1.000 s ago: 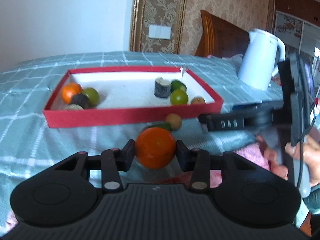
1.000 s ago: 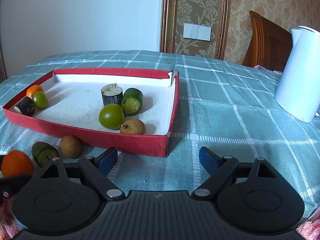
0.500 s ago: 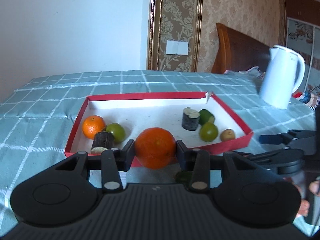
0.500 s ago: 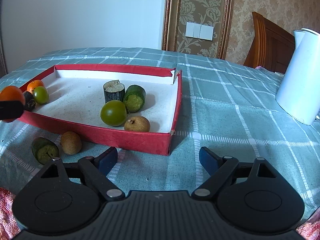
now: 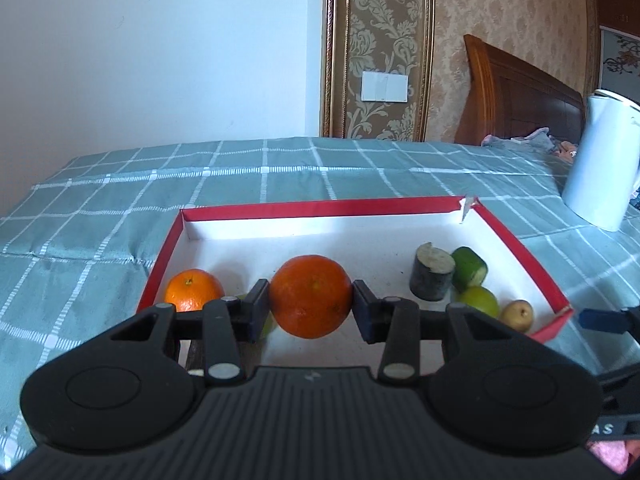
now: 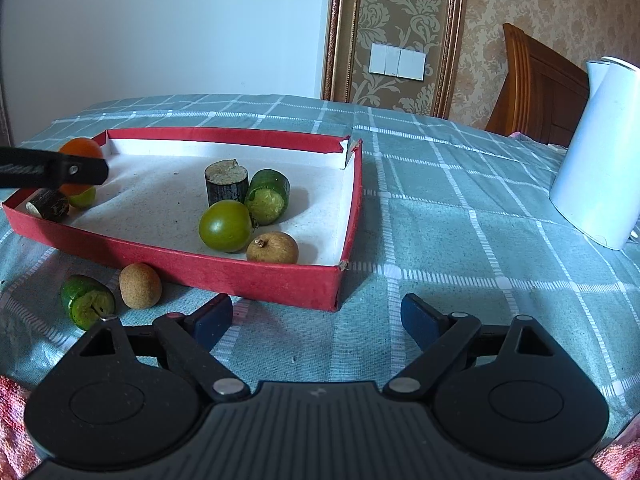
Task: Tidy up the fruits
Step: 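Carry the orange with the left tool over the tray rim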
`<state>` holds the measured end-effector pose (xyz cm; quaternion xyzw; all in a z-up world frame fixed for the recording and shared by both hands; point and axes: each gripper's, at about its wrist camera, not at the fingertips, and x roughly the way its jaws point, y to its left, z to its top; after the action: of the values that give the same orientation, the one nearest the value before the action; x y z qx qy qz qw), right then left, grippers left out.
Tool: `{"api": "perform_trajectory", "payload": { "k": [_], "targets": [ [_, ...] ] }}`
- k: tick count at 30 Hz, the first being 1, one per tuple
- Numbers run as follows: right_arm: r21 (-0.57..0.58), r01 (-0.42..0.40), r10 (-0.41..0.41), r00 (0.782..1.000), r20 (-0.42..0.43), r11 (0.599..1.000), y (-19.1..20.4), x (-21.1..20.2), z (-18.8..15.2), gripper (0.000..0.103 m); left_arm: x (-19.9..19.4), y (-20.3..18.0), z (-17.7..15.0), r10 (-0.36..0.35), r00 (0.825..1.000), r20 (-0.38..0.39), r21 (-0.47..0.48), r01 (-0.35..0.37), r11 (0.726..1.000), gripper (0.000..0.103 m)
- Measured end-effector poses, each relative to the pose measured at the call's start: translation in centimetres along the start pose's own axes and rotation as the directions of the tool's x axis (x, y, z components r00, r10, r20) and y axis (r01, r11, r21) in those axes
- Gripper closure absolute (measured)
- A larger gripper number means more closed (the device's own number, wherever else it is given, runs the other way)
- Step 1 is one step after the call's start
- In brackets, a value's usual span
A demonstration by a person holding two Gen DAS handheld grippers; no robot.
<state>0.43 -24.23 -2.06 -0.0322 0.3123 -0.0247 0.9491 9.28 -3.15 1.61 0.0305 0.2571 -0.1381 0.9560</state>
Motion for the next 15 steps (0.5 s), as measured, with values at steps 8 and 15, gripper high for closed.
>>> {"api": "perform_trajectory", "payload": {
  "k": [8,15],
  "targets": [
    [0.005,0.001,-0.001,1.000,-0.004,1.000,0.0,0.1,0.1,0.009,1.9,0.1,0.3,0.024,1.000,-0.001,-0.005,-0.024,1.000,0.063],
    [0.009,0.000,0.000,1.000,-0.006,1.000,0.0,0.2,0.1,0.008,2.9,0.4,0.5,0.041,0.999,0.002,-0.016,-0.041,0.999,0.063]
  ]
}}
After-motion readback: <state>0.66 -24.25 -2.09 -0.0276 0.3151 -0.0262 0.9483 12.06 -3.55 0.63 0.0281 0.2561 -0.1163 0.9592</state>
